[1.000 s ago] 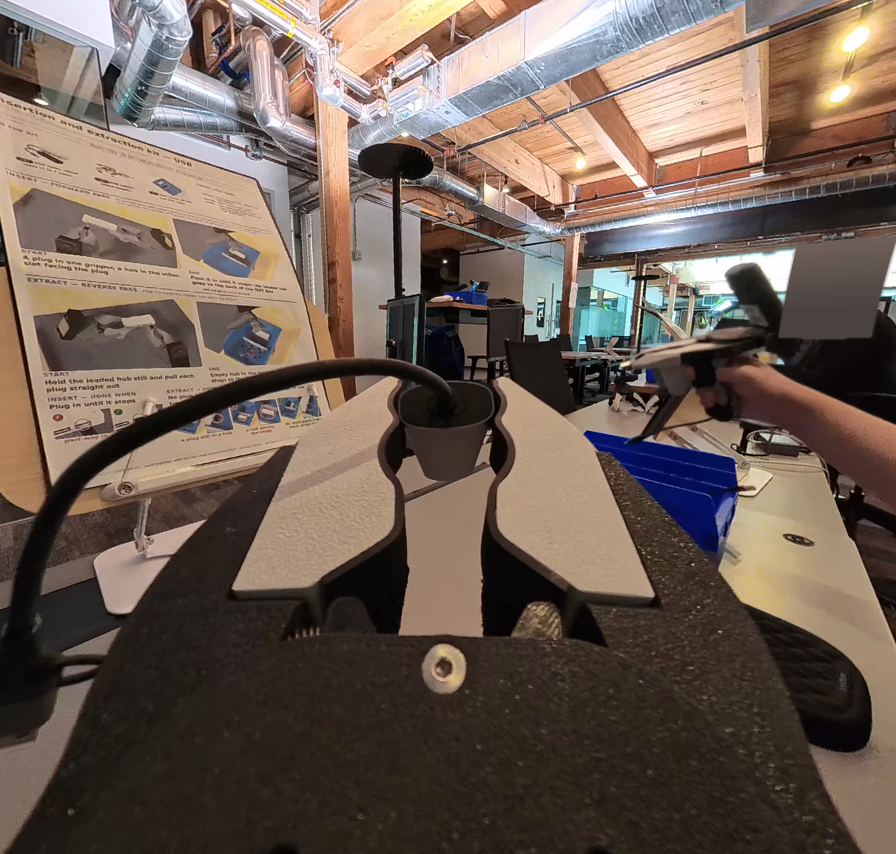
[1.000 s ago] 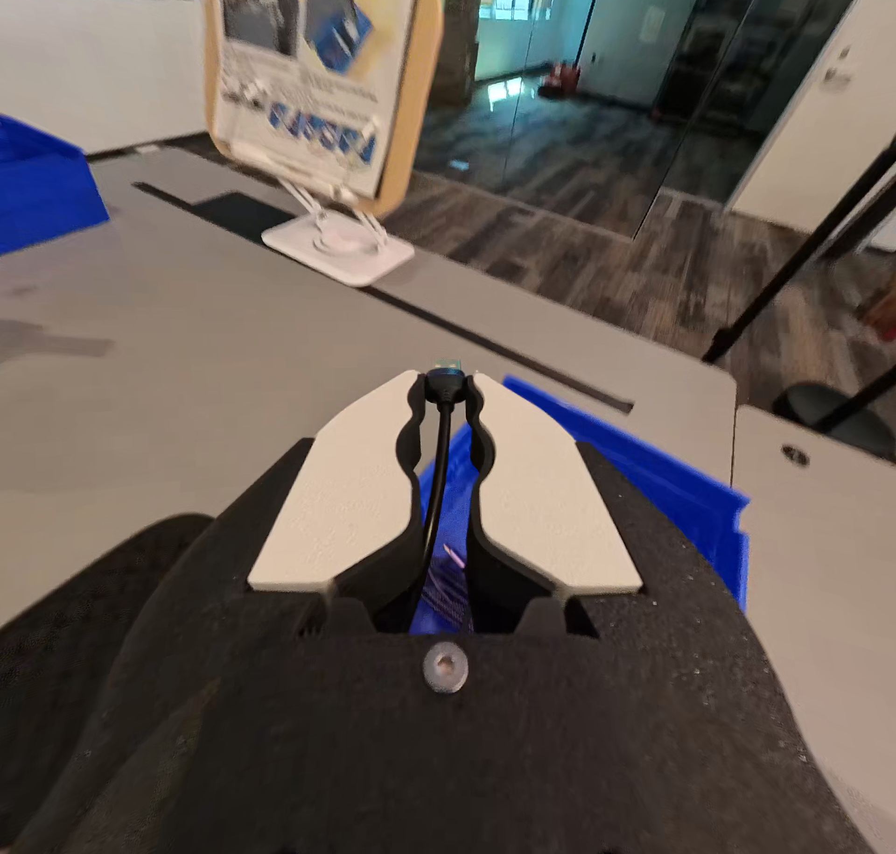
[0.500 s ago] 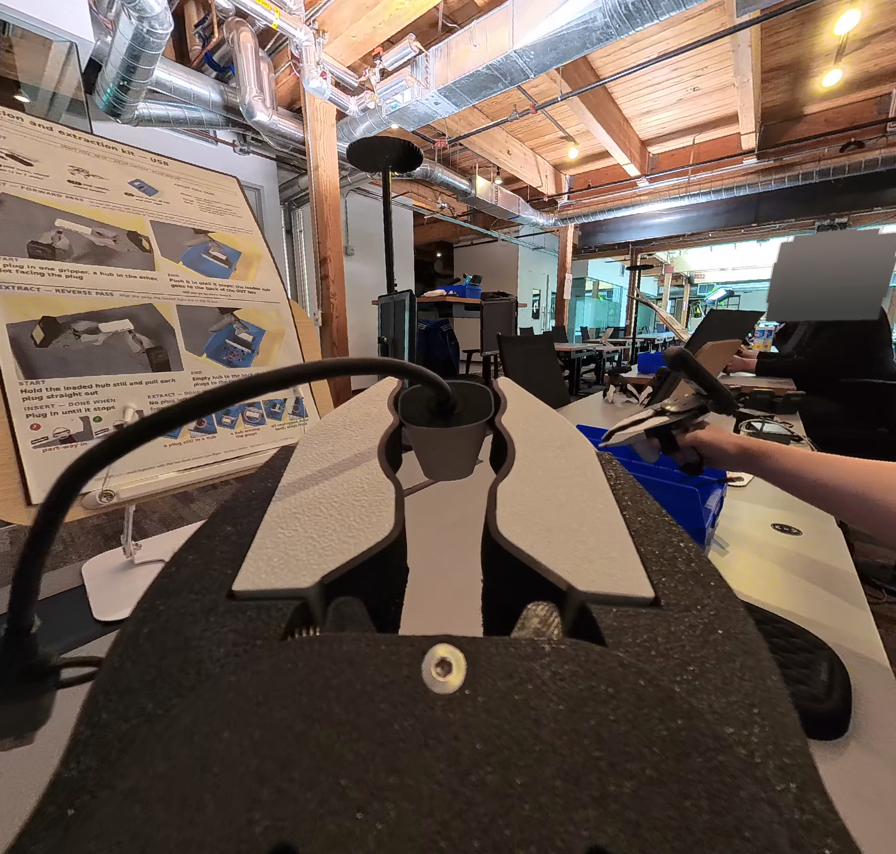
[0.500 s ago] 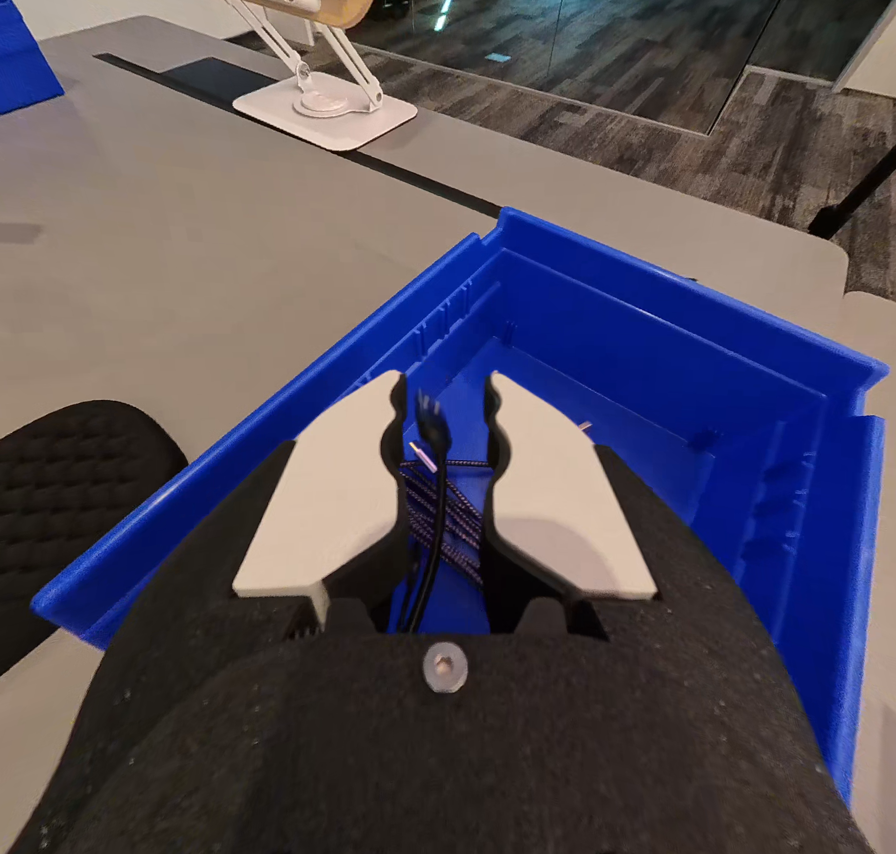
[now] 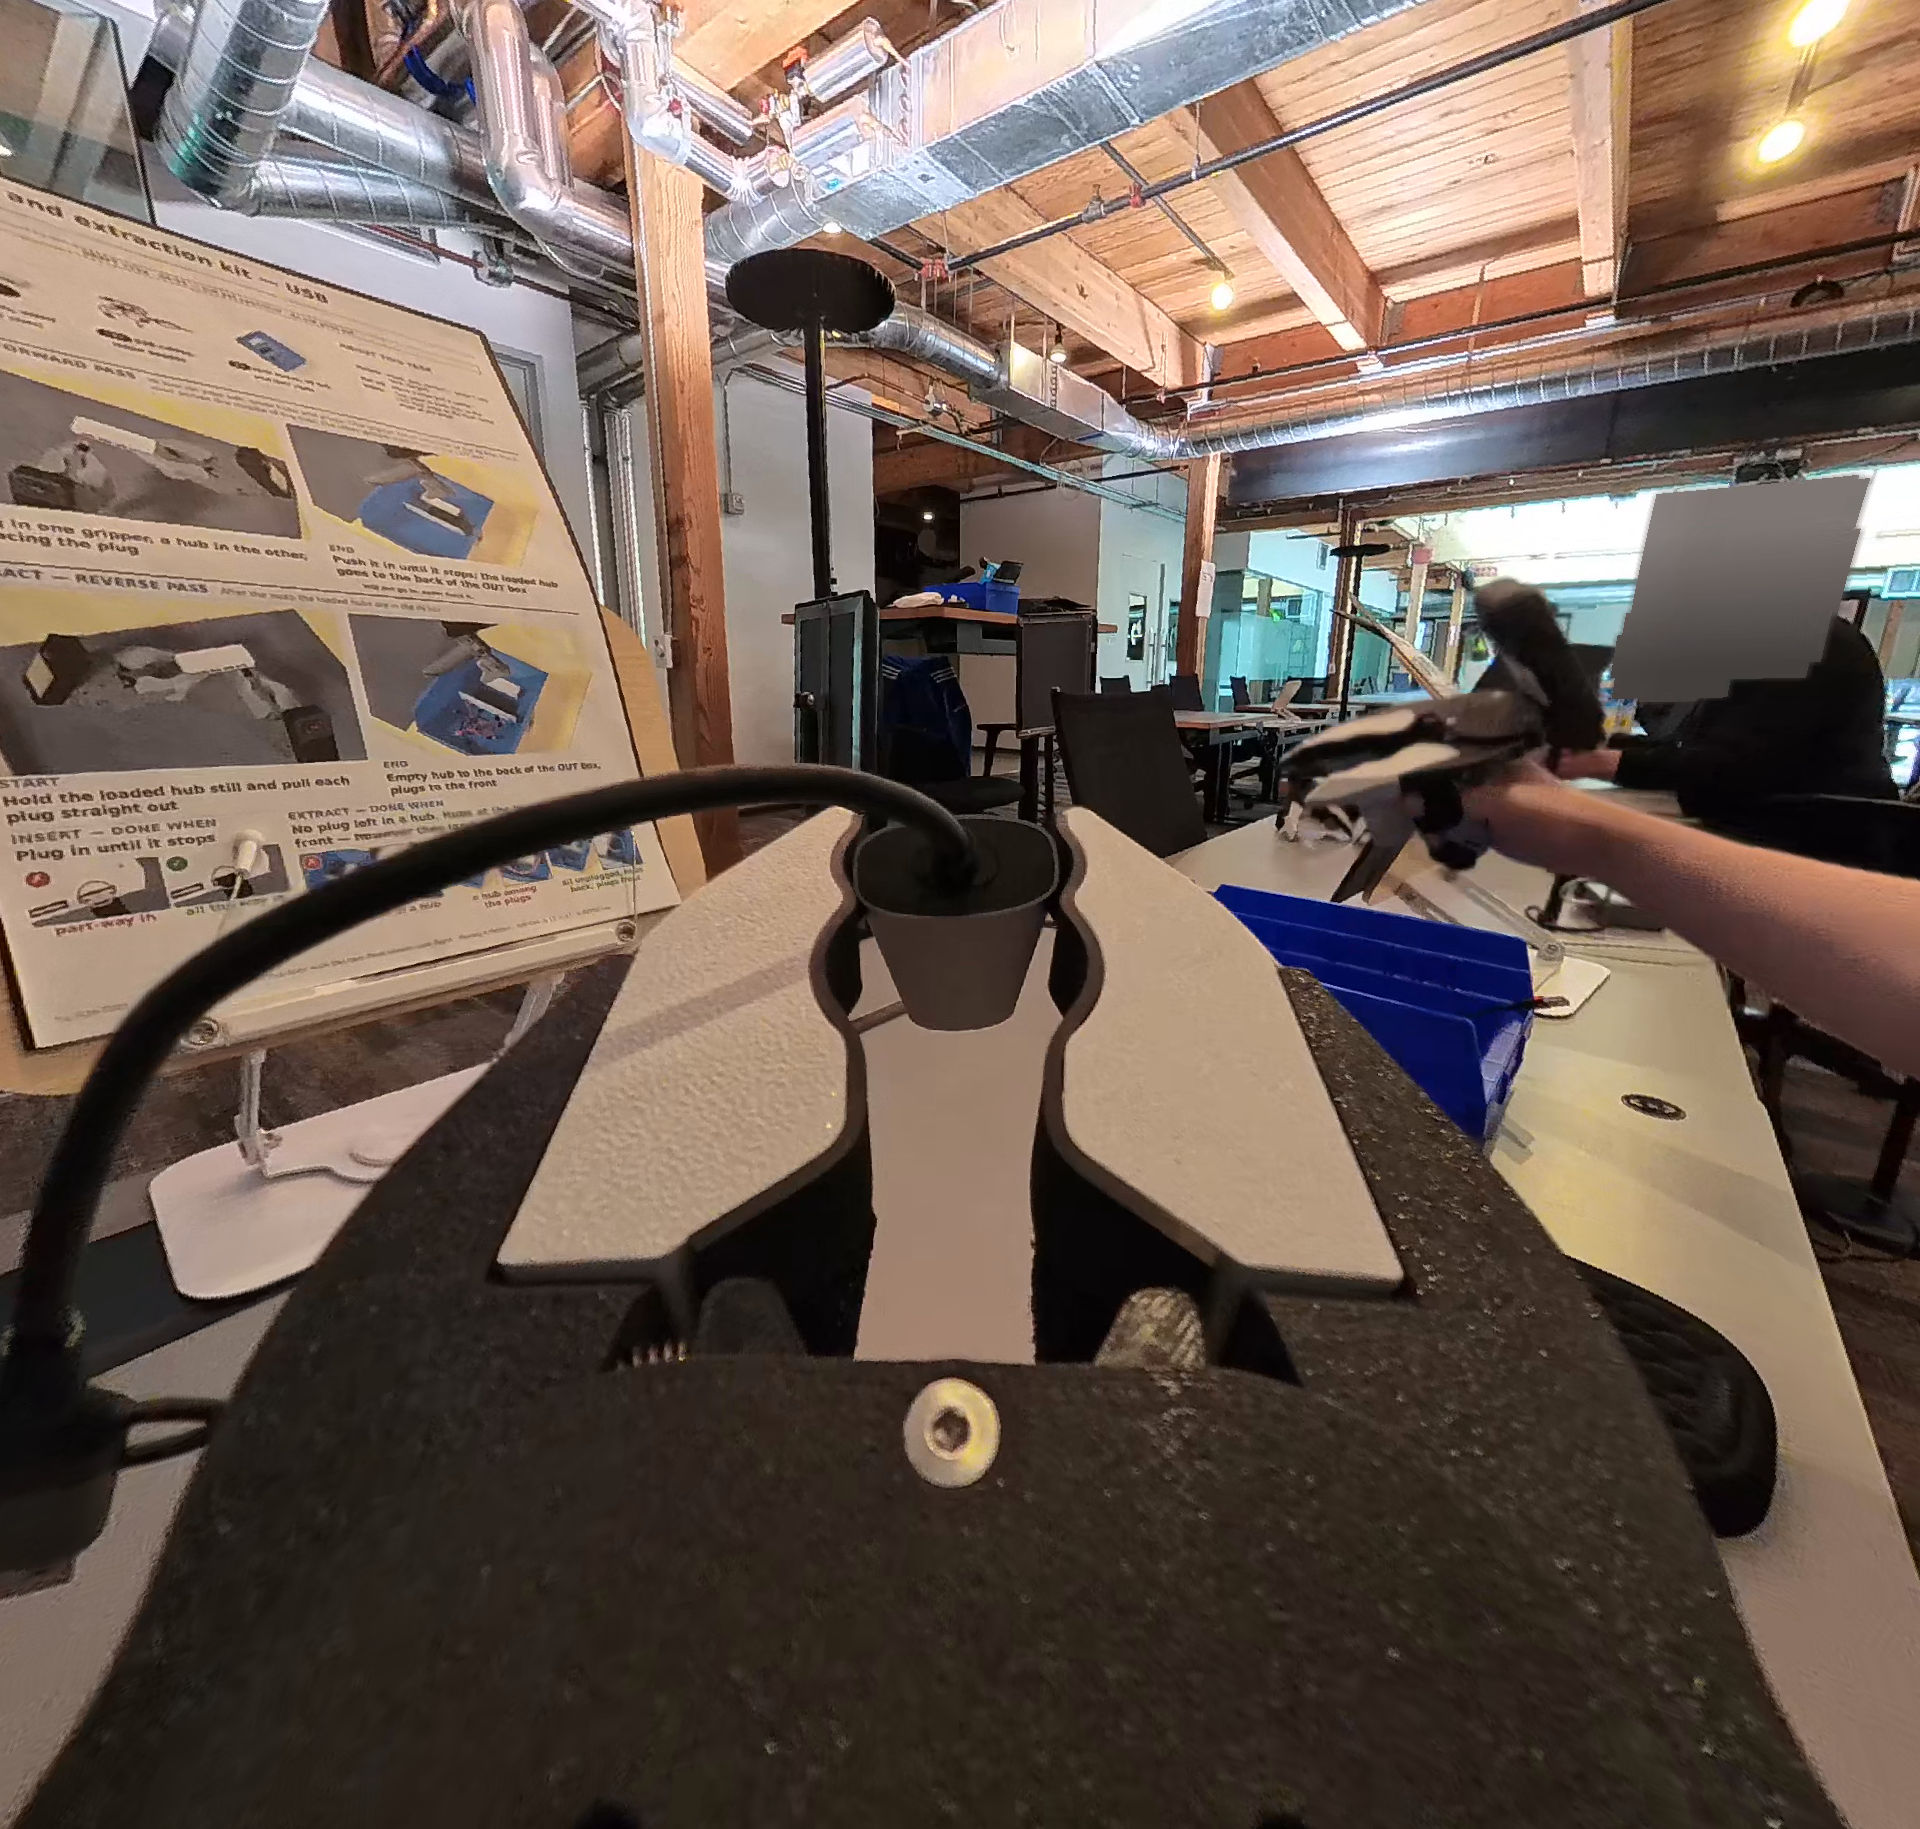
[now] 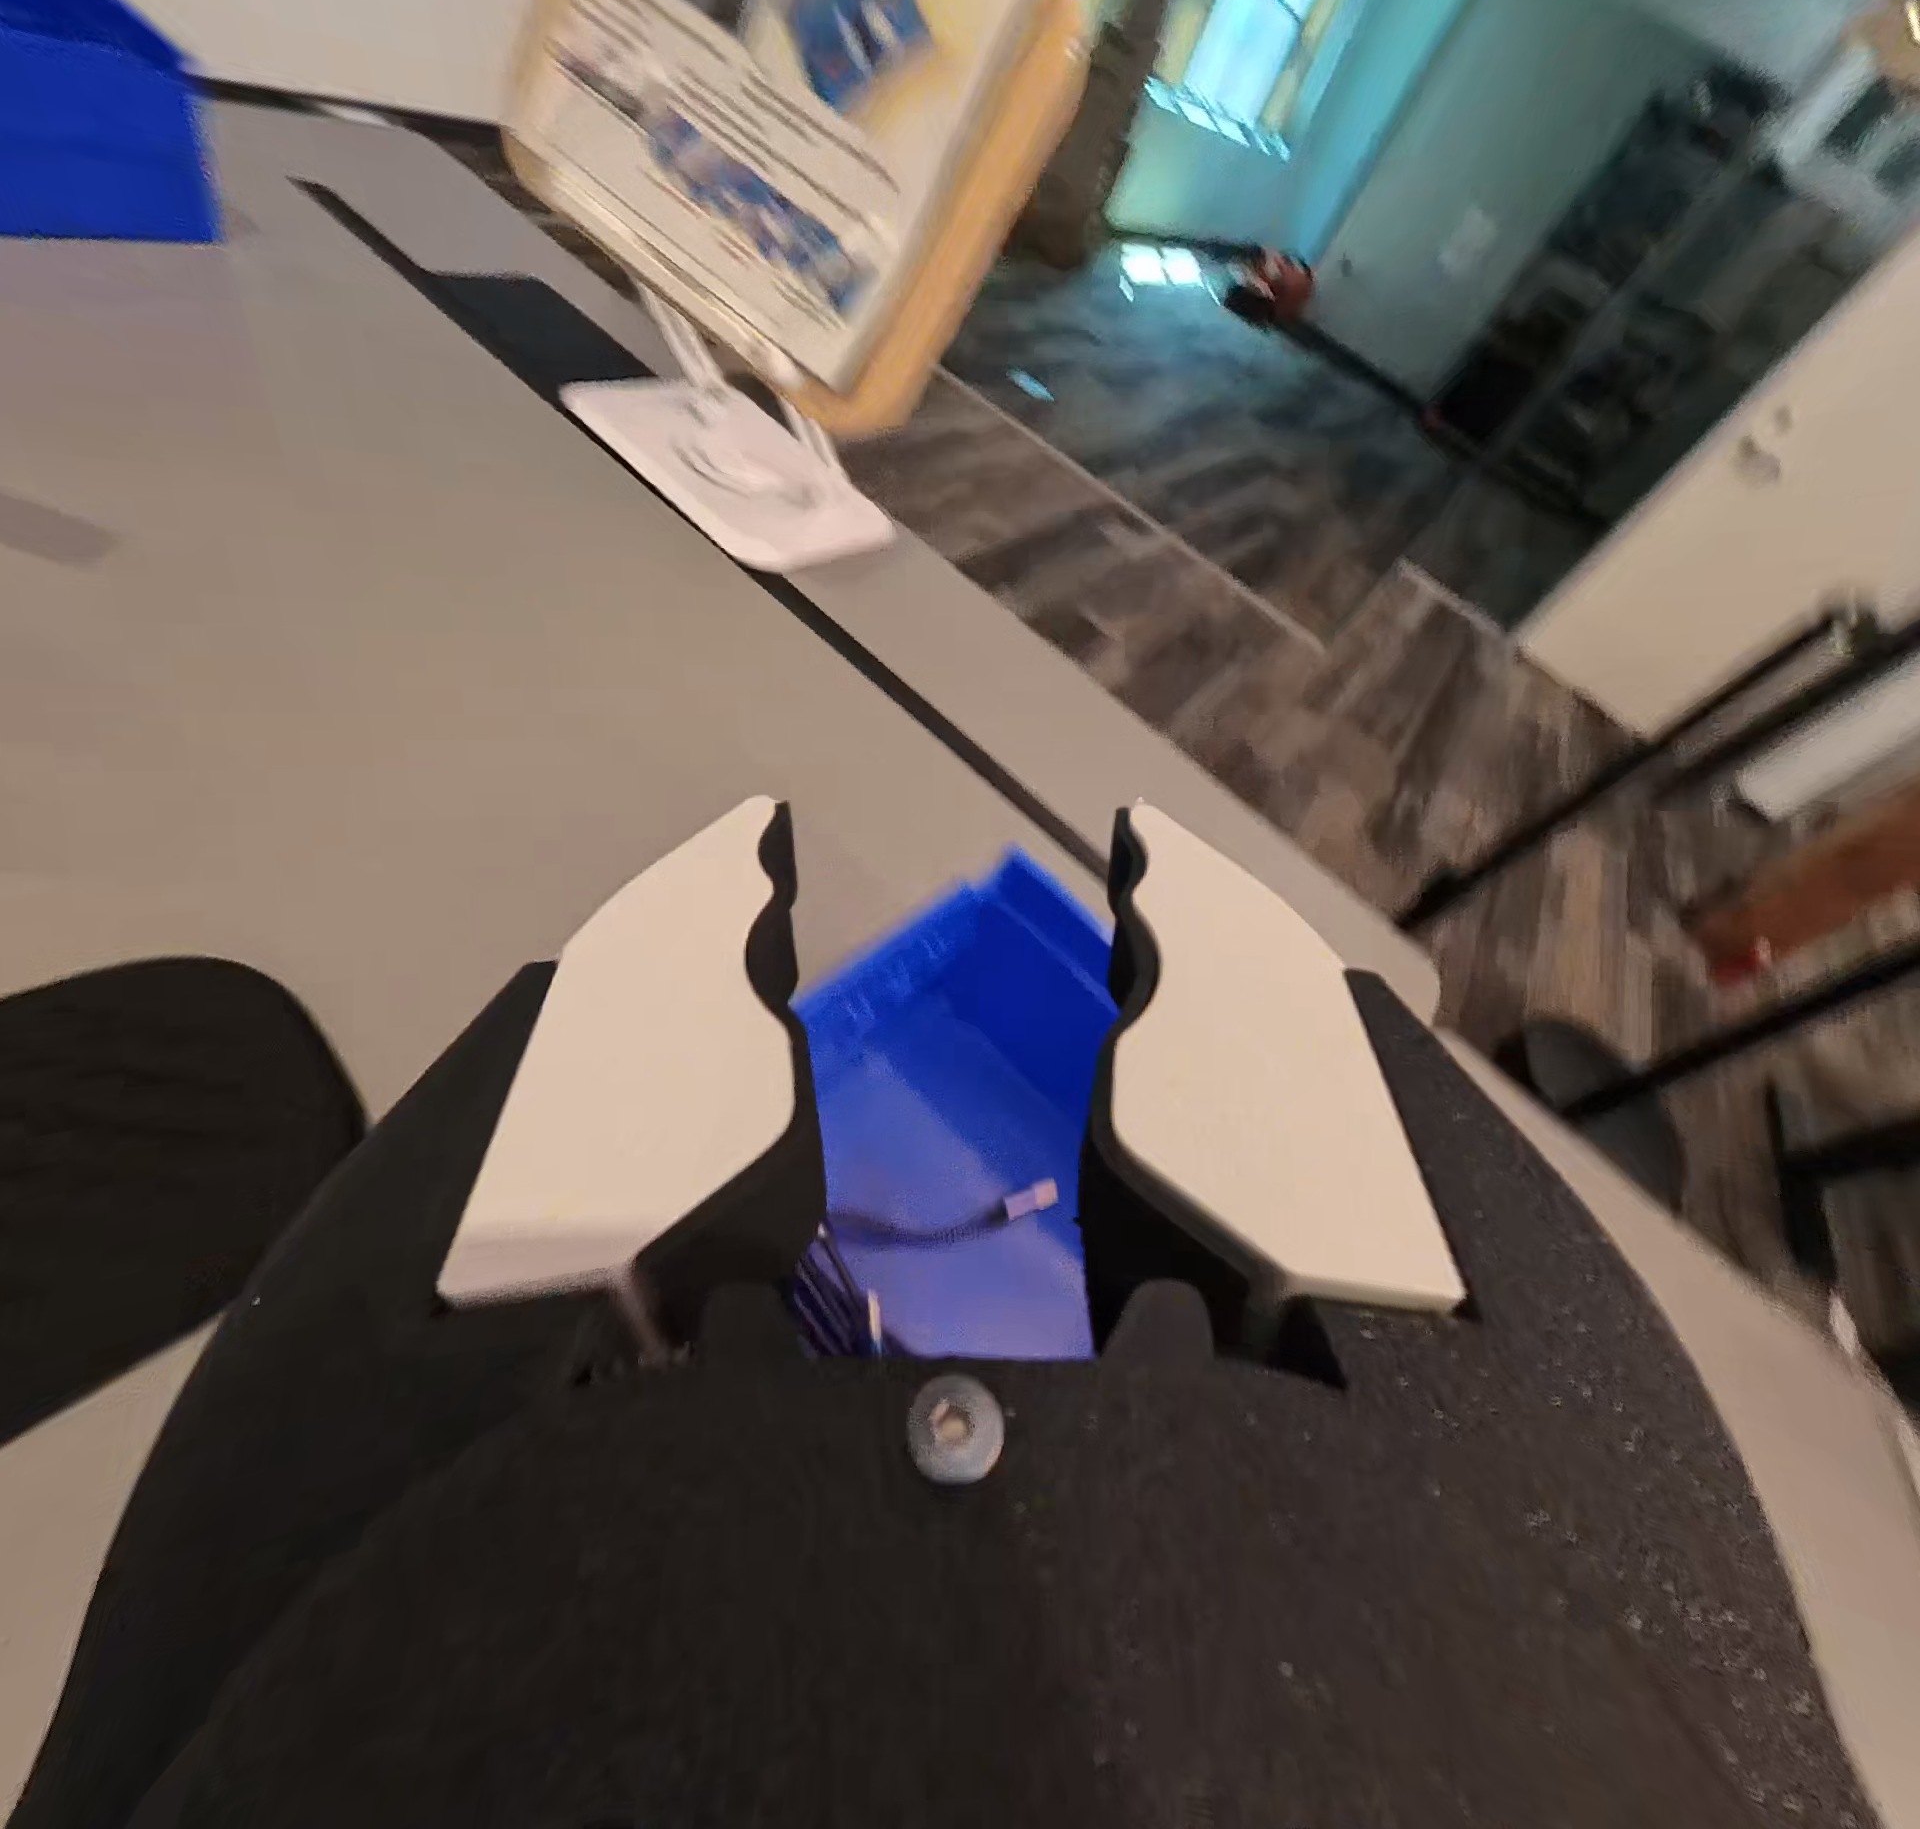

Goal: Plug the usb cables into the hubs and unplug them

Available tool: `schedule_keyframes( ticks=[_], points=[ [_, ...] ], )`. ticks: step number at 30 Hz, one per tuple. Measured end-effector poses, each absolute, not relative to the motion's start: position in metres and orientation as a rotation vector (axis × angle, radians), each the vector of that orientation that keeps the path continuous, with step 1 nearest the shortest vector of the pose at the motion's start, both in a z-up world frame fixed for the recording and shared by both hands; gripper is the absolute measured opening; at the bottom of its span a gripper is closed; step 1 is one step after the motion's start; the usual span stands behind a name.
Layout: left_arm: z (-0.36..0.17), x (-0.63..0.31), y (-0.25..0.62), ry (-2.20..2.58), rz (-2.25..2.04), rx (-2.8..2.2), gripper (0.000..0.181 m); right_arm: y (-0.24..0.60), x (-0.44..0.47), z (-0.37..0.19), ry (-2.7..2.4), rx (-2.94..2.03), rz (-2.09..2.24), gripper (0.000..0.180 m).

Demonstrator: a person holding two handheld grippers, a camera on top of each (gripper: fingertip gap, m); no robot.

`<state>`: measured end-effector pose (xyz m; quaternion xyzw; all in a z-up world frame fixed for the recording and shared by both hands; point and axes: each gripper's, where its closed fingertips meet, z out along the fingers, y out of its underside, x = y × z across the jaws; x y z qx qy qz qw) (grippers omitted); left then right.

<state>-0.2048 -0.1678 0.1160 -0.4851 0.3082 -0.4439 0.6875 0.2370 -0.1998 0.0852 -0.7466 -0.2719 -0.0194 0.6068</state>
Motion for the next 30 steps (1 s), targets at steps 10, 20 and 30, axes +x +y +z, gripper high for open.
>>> schedule_keyframes(
  ticks=[10,20,30],
  points=[
    [0.112,-0.184,-0.173,0.689,-1.062,-1.111,0.032,-0.238,-0.079,0.15,-1.264,-1.0,-0.133,0.036],
    [0.114,-0.179,-0.175,0.663,-1.115,-1.153,0.032,-0.181,-0.165,0.085,-1.297,-1.04,-0.178,0.033],
    [0.117,-0.182,-0.178,0.648,-1.169,-1.151,0.032,-0.165,-0.174,0.082,-1.256,-1.071,-0.199,0.017]
  ],
)
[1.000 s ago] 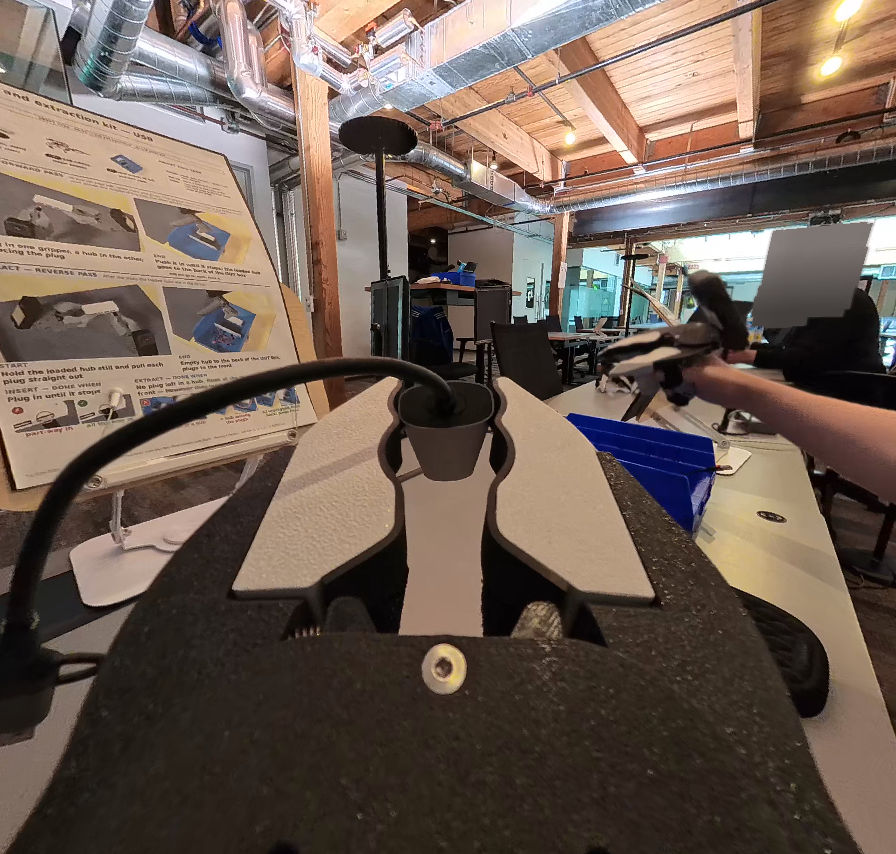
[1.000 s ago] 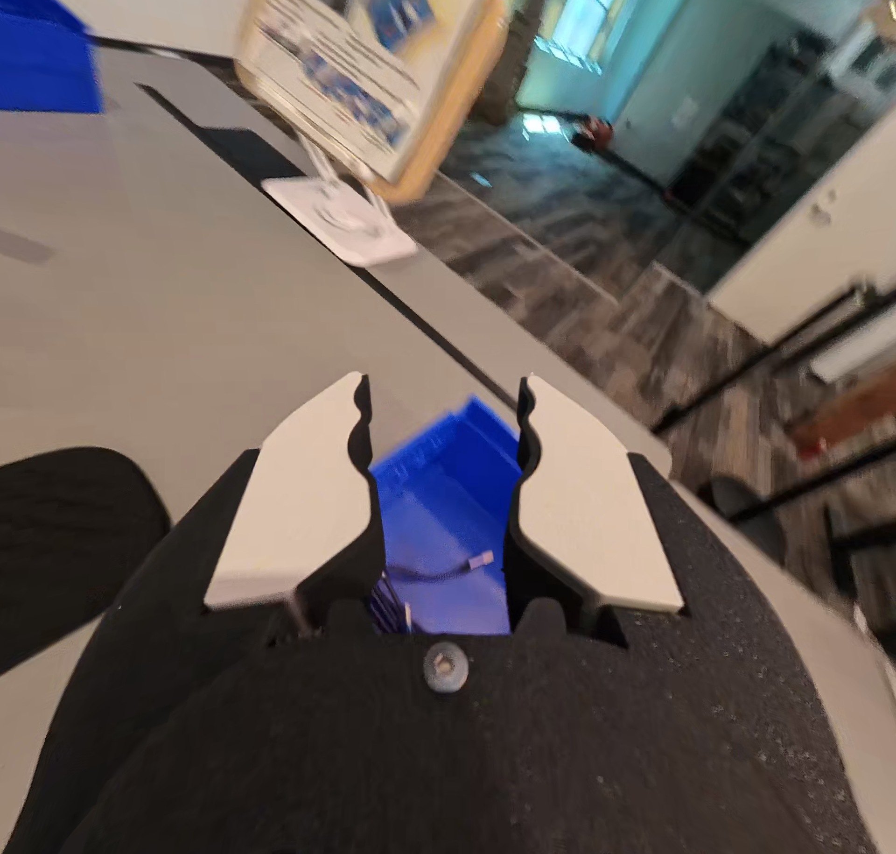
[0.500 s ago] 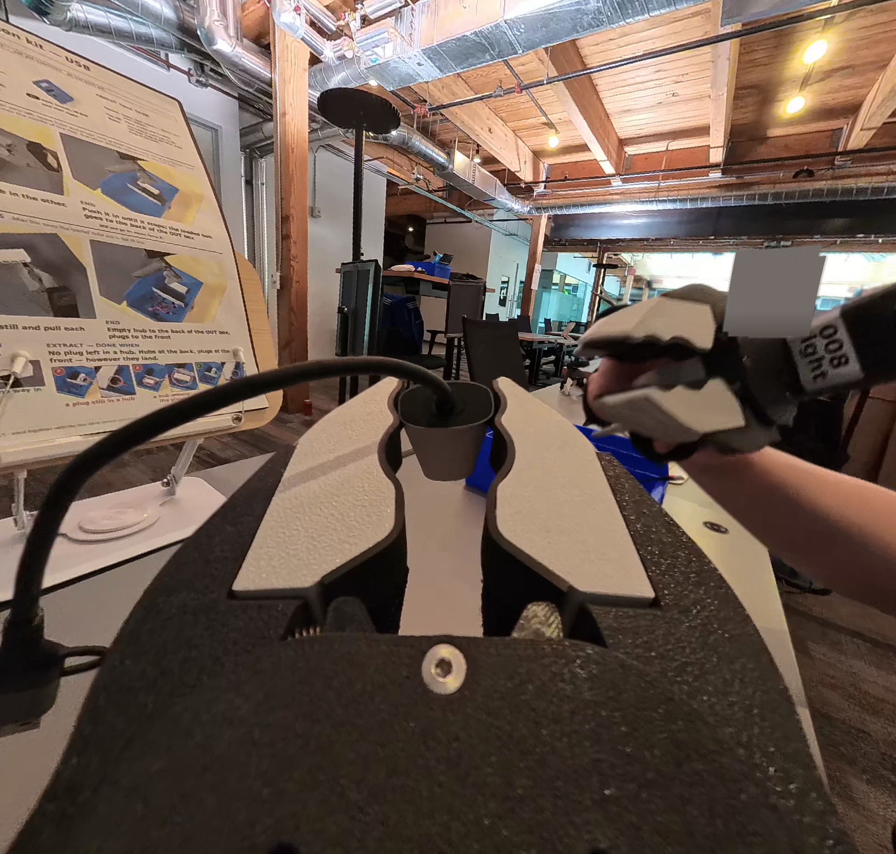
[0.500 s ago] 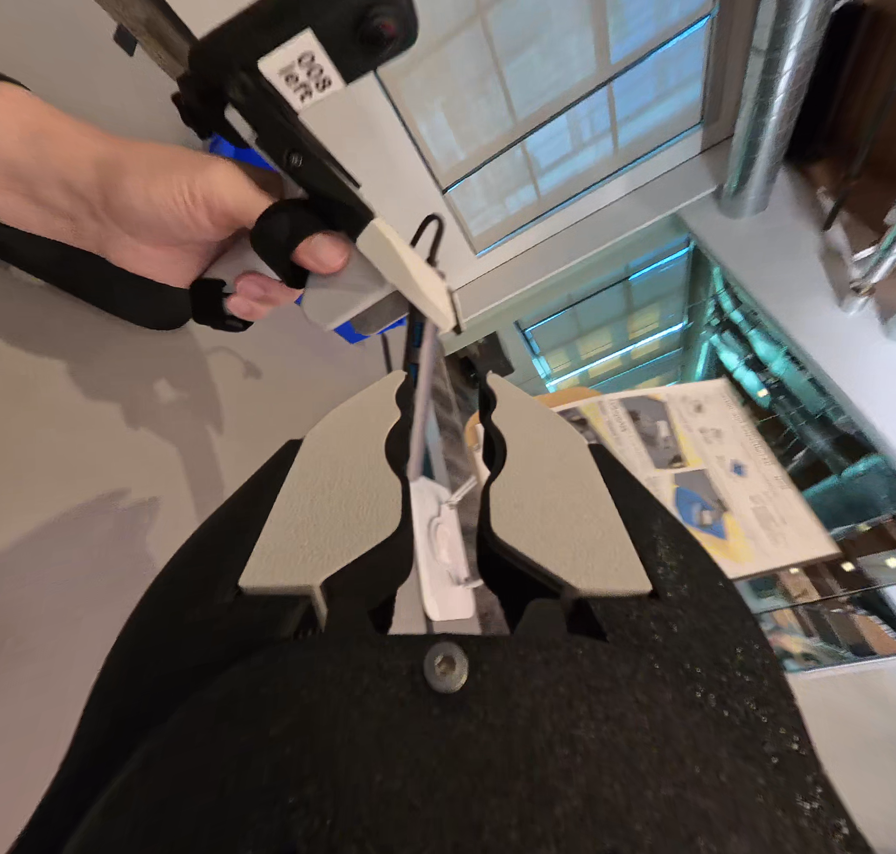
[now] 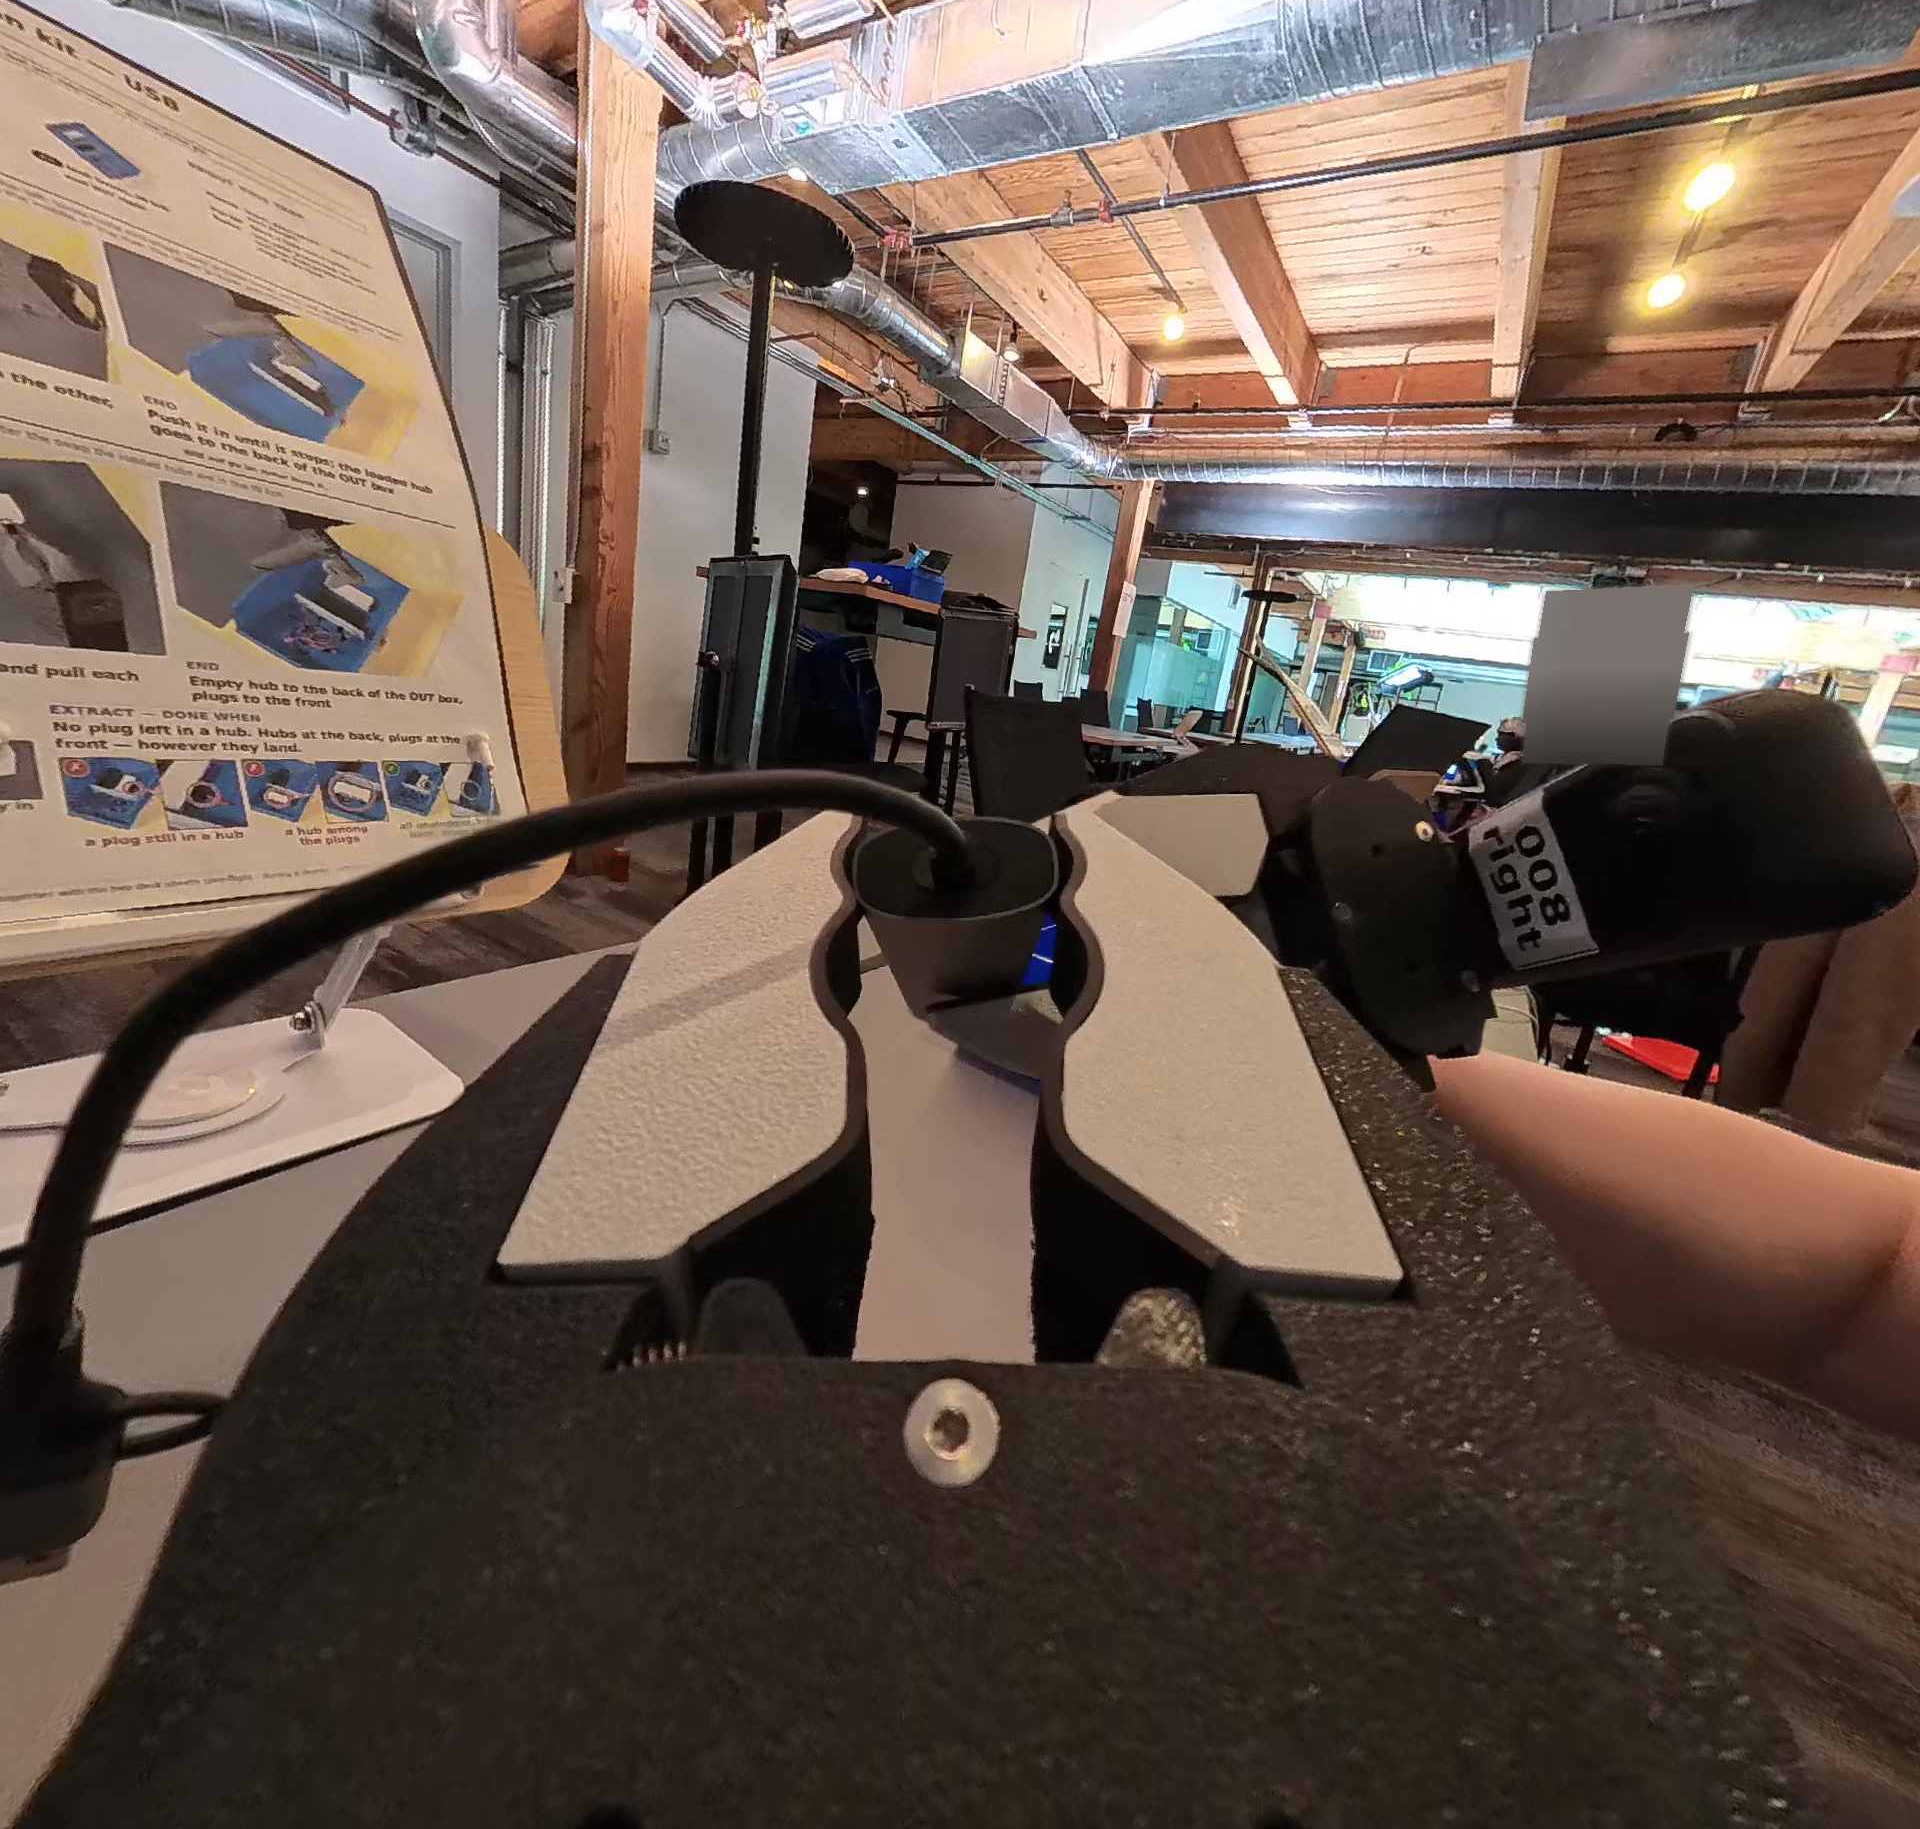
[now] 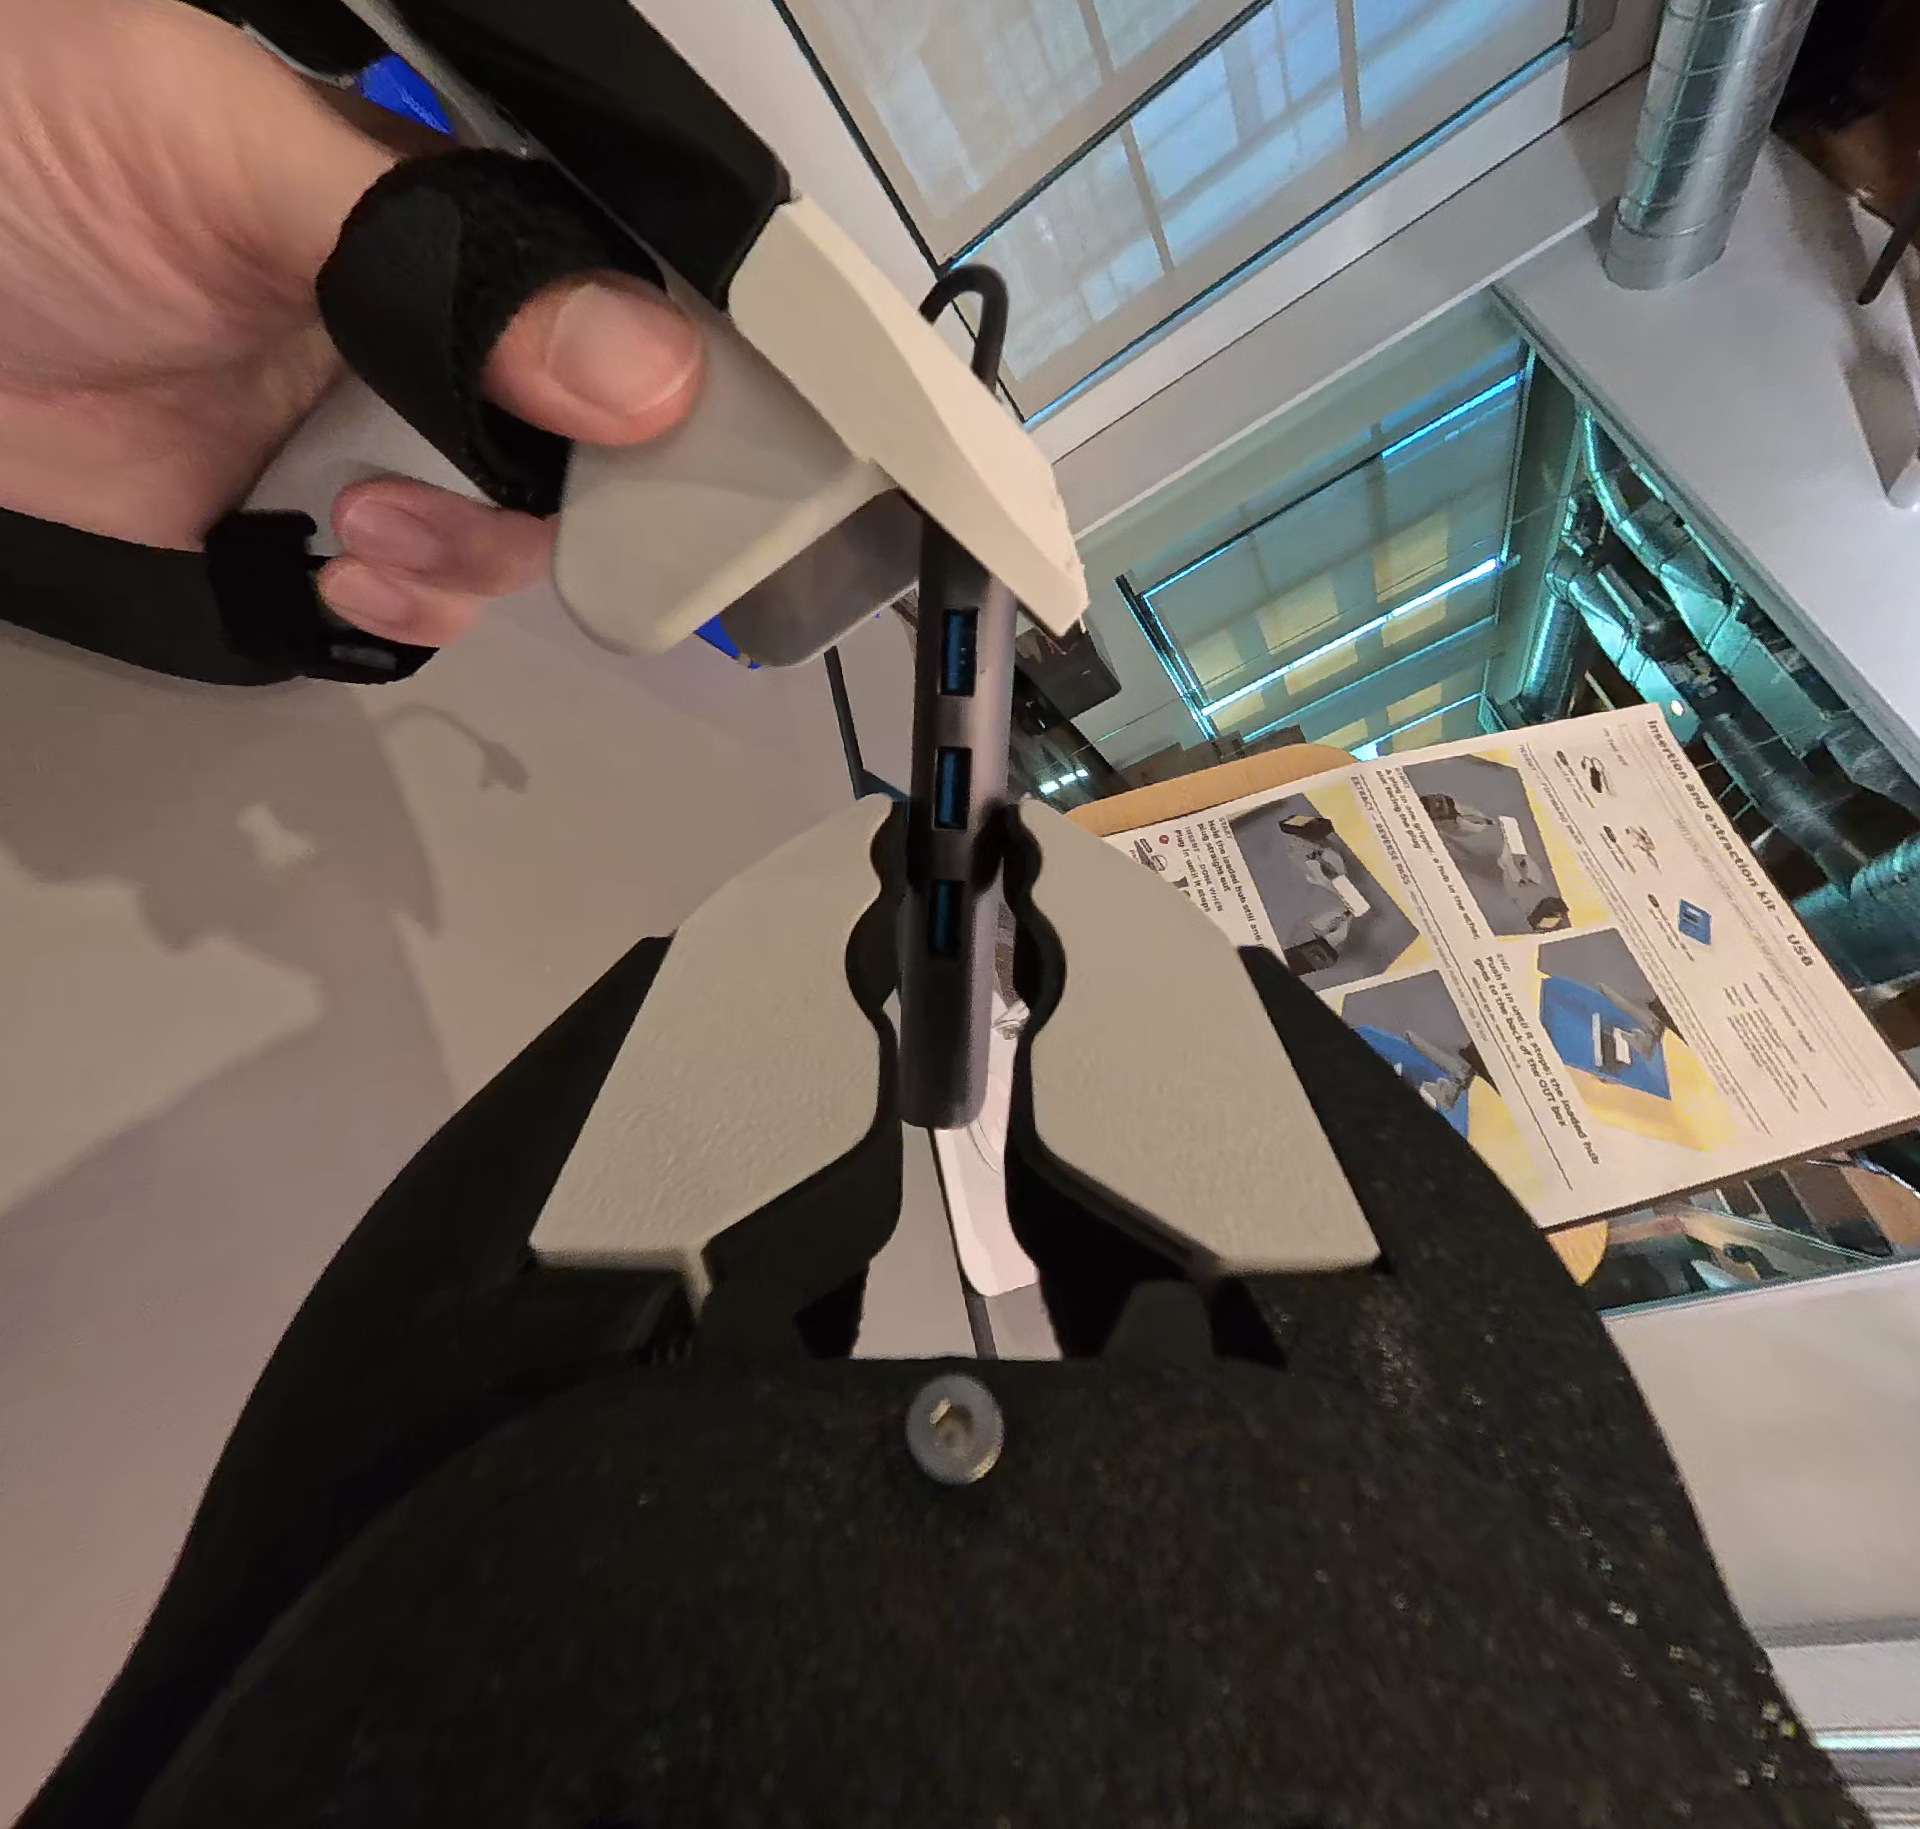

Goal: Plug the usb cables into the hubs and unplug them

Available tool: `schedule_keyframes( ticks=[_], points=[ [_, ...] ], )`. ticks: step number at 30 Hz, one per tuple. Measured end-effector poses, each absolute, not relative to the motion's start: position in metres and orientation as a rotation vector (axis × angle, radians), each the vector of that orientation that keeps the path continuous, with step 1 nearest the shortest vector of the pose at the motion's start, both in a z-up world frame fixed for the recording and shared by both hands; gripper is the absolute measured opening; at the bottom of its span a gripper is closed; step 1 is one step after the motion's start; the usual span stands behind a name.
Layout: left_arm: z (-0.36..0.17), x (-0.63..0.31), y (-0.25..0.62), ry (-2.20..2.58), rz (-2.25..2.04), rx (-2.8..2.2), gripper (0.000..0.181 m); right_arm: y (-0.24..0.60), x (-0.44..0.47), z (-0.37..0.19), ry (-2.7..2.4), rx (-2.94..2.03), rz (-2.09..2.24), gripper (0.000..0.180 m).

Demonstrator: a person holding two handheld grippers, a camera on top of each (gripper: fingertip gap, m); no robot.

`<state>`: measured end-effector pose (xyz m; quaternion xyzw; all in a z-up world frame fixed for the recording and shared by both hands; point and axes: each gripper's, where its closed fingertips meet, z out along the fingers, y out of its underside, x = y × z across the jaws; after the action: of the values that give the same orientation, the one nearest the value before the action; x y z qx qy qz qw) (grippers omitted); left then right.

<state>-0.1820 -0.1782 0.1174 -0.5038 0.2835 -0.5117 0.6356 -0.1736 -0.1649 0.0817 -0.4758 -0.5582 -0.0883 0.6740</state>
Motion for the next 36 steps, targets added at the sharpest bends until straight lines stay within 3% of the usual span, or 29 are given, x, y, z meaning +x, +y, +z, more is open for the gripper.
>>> schedule_keyframes(
  ticks=[7,14,17,28,36],
  points=[
    [0.109,-0.184,-0.173,0.611,-1.389,-1.206,0.034,-0.162,-0.167,0.076,-1.325,-1.143,-0.198,0.016],
    [0.089,-0.168,-0.181,0.699,-1.489,-1.287,0.063,-0.159,-0.132,0.08,-1.34,-1.172,-0.301,0.016],
    [0.077,-0.153,-0.193,0.8,-1.503,-1.304,0.057,-0.162,-0.102,0.094,-1.324,-1.173,-0.374,0.016],
    [0.031,-0.196,-0.242,1.051,-1.262,-1.356,0.049,-0.227,0.192,0.127,-1.275,-1.519,-0.651,0.016],
    [0.039,-0.234,-0.237,0.981,-1.079,-1.433,0.05,-0.228,0.306,0.039,-1.226,-1.762,-0.729,0.016]
  ],
)
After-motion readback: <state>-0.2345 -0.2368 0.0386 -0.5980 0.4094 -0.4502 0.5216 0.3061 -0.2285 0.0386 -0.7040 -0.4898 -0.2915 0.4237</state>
